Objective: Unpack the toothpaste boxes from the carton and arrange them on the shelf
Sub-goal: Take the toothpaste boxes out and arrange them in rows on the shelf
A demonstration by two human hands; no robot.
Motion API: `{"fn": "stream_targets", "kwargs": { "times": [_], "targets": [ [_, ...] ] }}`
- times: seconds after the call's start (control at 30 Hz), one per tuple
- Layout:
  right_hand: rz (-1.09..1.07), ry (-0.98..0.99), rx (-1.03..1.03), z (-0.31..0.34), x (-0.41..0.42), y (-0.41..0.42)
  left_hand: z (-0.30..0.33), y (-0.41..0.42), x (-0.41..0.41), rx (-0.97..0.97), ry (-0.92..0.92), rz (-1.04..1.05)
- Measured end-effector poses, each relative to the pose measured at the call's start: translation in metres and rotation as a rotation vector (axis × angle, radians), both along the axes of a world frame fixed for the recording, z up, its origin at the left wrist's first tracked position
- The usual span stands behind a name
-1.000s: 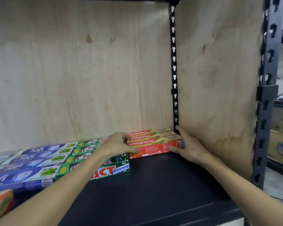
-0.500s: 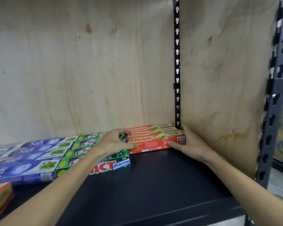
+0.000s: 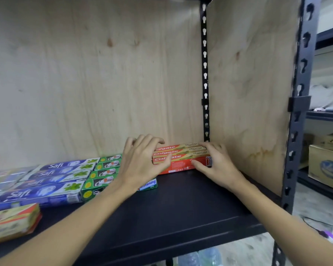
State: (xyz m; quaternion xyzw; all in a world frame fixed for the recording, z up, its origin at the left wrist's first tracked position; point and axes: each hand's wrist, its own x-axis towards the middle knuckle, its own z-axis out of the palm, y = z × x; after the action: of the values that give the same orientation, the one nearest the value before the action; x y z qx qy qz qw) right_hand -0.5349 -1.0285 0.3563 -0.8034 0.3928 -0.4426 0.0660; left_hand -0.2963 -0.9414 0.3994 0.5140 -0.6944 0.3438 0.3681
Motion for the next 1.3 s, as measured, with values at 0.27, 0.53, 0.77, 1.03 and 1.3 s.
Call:
{"fn": "stream_targets", "kwargs": {
  "times": [0.27, 0.53, 0.77, 1.03, 1.3],
  "targets": [
    [0.135, 0.005, -0.106, 0.000, 0.040, 0.081, -0.006, 0.097, 0.055, 0.224, 0.154, 0.135],
    [0.193, -0.019, -0.029, -0.006, 0.116, 0.147, -0.016, 0.200, 0.143, 0.283, 0.155, 0.364],
    [0.264, 0.071, 0.044, -0.012, 0.226, 0.208, -0.020, 0.254, 0.216, 0.258, 0.173, 0.418],
    [0.486, 0.159, 0.230, -0.004, 0.308, 0.229, -0.044, 0.302, 0.289, 0.506, 0.723, 0.441],
    [0.535, 0.032, 0.370, -0.008, 0.285, 0.217, -0.041, 0.318, 0.314, 0.676, 0.889, 0.051]
  ]
}}
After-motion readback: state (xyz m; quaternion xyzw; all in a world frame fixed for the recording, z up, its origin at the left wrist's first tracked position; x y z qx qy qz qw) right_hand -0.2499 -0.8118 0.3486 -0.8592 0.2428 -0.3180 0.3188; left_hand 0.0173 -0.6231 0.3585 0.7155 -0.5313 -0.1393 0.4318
